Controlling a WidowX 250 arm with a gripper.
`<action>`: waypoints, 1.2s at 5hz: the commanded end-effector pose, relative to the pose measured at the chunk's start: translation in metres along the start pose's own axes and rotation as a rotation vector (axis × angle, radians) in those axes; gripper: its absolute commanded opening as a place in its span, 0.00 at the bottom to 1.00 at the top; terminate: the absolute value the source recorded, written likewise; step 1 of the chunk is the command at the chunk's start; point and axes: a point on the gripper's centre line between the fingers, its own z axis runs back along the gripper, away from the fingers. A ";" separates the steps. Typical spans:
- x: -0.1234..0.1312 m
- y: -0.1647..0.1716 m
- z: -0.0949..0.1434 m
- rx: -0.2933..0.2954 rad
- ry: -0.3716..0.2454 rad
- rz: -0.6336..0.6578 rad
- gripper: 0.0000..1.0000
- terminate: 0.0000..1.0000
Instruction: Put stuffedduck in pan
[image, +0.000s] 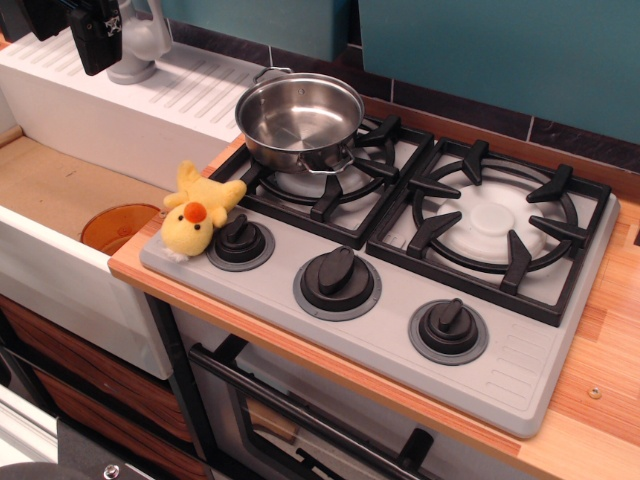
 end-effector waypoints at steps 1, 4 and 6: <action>0.000 0.000 0.000 0.000 0.000 0.000 1.00 0.00; -0.023 -0.044 0.008 0.044 -0.051 0.081 1.00 0.00; -0.023 -0.065 0.006 0.096 -0.088 0.121 1.00 0.00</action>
